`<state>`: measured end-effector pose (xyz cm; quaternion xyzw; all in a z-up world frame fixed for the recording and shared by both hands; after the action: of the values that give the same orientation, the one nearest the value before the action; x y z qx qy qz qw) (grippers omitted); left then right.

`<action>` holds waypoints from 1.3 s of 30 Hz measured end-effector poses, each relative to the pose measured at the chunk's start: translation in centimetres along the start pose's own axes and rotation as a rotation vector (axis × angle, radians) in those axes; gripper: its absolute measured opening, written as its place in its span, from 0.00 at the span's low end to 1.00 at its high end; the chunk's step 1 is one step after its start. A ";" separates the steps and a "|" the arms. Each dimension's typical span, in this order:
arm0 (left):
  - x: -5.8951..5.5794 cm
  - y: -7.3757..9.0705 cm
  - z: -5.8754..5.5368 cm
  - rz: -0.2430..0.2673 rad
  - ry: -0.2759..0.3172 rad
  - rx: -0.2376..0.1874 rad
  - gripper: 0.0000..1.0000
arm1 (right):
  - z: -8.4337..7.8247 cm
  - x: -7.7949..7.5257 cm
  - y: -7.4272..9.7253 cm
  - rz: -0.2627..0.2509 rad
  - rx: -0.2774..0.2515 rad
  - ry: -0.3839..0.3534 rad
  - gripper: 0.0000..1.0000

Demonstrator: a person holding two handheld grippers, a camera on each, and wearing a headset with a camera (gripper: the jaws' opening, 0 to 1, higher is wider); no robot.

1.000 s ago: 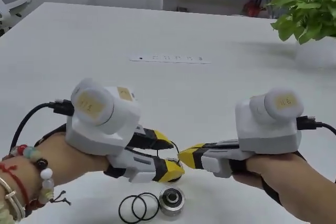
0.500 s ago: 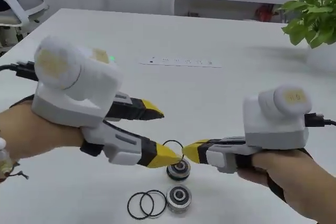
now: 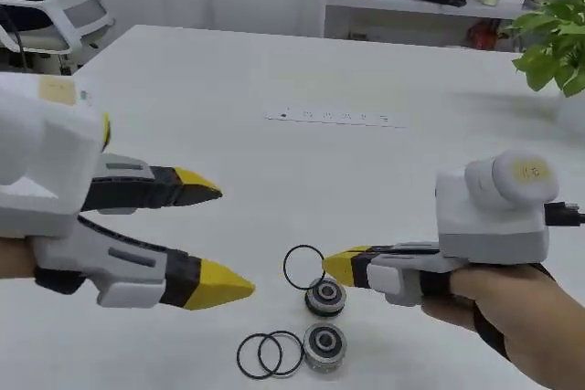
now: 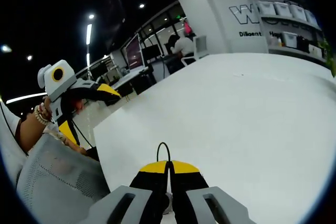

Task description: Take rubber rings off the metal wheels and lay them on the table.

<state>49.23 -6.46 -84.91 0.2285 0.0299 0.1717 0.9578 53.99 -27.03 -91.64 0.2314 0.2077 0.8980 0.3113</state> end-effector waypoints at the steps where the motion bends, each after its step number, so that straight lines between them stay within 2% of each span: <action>1: -0.2 0.4 -0.3 0.012 0.009 0.001 0.63 | -0.1 0.1 -0.1 0.005 0.004 0.002 0.00; 7: -1.7 1.8 -2.1 0.051 0.054 0.016 0.64 | -0.6 0.8 -0.6 0.042 0.037 0.017 0.00; 16: -2.9 2.6 -4.5 0.086 0.132 0.019 0.65 | -1.8 2.0 -1.5 0.102 0.101 0.061 0.00; 20: -3.2 2.8 -5.3 0.098 0.163 0.014 0.65 | -2.5 2.1 -1.8 0.104 0.133 0.085 0.00; 25: -3.3 3.1 -5.8 0.118 0.191 -0.002 0.65 | -3.2 2.0 -2.2 0.107 0.161 0.104 0.00; 29: -3.5 3.2 -6.1 0.127 0.202 -0.003 0.64 | -3.7 1.7 -2.3 0.090 0.189 0.129 0.00; 33: -3.6 3.1 -6.3 0.130 0.212 -0.001 0.64 | -3.9 1.4 -2.2 0.065 0.199 0.144 0.00; 39: -3.6 2.9 -6.5 0.130 0.215 0.002 0.63 | -3.9 1.3 -2.1 0.066 0.199 0.154 0.00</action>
<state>44.03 -2.49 -89.52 0.2113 0.1179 0.2569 0.9357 51.95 -25.54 -95.54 0.1984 0.3113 0.8978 0.2400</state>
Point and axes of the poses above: the centre of the closed fingertips' face, and the gripper's own axes: y roughly backward along the fingers, x roughly to its left, z roughly out of its top, the point moved 8 cm from there along y, roughly backward along the fingers, and after that the axes turned 7 degrees about -z, right-handed, at the moved point
